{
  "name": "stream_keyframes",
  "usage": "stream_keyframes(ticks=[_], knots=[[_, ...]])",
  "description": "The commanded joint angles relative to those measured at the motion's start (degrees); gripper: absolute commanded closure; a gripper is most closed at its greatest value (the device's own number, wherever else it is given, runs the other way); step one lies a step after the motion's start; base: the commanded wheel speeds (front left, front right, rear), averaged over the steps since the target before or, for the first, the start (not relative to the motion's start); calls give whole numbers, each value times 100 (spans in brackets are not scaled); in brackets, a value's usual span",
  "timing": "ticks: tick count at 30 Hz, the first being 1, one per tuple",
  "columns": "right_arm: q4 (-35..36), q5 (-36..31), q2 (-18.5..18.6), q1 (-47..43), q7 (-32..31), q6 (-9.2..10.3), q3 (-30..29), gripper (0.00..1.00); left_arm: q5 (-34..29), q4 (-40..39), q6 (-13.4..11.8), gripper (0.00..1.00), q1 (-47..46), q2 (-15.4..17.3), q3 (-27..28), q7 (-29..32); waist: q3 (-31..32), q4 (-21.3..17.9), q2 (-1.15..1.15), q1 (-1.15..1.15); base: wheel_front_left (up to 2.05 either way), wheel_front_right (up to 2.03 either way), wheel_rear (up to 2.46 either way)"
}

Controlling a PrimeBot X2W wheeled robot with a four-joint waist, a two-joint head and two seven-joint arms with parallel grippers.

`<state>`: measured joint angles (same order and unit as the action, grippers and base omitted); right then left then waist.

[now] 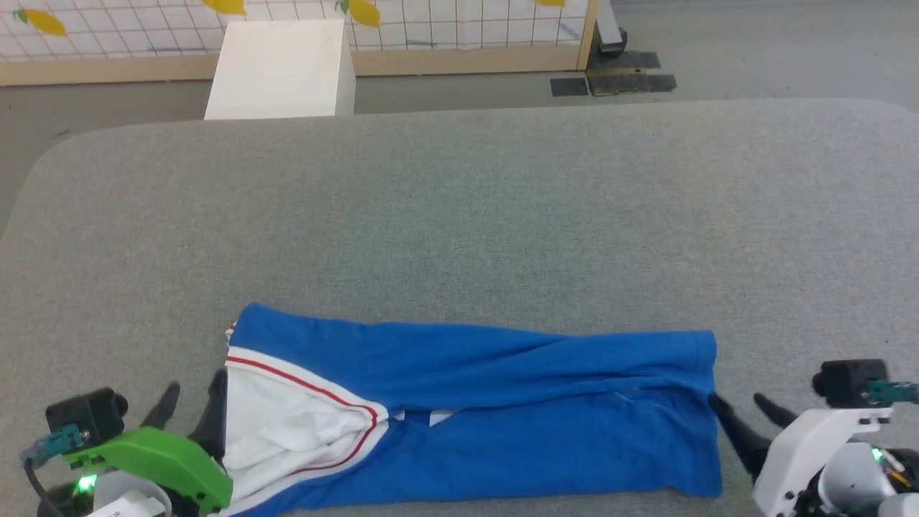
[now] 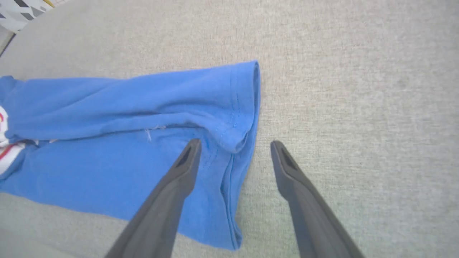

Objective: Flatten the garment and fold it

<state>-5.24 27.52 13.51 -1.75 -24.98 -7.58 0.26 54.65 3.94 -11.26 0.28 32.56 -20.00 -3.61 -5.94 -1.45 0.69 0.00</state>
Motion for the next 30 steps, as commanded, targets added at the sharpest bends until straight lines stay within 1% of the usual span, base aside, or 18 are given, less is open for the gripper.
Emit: stream_keyframes(ticks=[1, 2, 4, 6, 9, 13, 17, 22, 26, 27, 30], knots=[[143, -58, -31, -62, -73, 9, -121, 0, -156, -72, -70, 0, -148, -45, 28, -180, 63, -31, -69, 0, 0, 0, 0], [232, -70, -45, -71, -156, 9, -221, 0, -258, -94, -107, 0, -199, -64, 56, -346, 78, -28, -69, 0, 0, 0, 0], [344, -98, -45, -60, -344, 9, -409, 0, -495, -136, -100, 0, -310, -80, 27, -629, 94, 3, -69, 0, 0, 0, 0], [391, -93, -58, -36, -529, 9, -622, 0, -769, -126, -107, 0, -440, -79, -46, -804, 105, 74, -69, 0, 0, 0, 0], [410, -101, -86, -10, -849, 9, -860, 0, -1169, -182, -103, 0, -657, -133, -121, -996, 106, 197, -69, 0, 0, 0, 0], [341, -87, -76, 114, -1267, 9, -972, 0, -1731, -264, -112, 0, -823, -201, -158, -1110, 77, 320, -69, 0, 0, 0, 0], [191, -87, -29, 321, -1586, 9, -909, 0, -2175, -440, -98, 0, -884, -313, -161, -1134, -25, 448, -69, 0, 0, 0, 0], [-83, -100, 23, 645, -1804, 9, -795, 0, -2679, -704, -31, 0, -937, -452, -147, -1137, -238, 623, -69, 0, 0, 0, 0], [-295, -83, -4, 855, -1943, 9, -692, 0, -2848, -758, 74, 0, -980, -570, -119, -1138, -410, 751, -69, 0, 0, 0, 0], [-413, -87, -11, 888, -2066, 9, -585, 0, -2904, -743, 142, 0, -1014, -598, -83, -1138, -462, 804, -69, 0, 0, 0, 0], [-660, -112, -19, 854, -2344, 9, -353, 0, -2990, -682, 226, 0, -1070, -624, -19, -1138, -529, 852, -69, 0, 0, 0, 0]])
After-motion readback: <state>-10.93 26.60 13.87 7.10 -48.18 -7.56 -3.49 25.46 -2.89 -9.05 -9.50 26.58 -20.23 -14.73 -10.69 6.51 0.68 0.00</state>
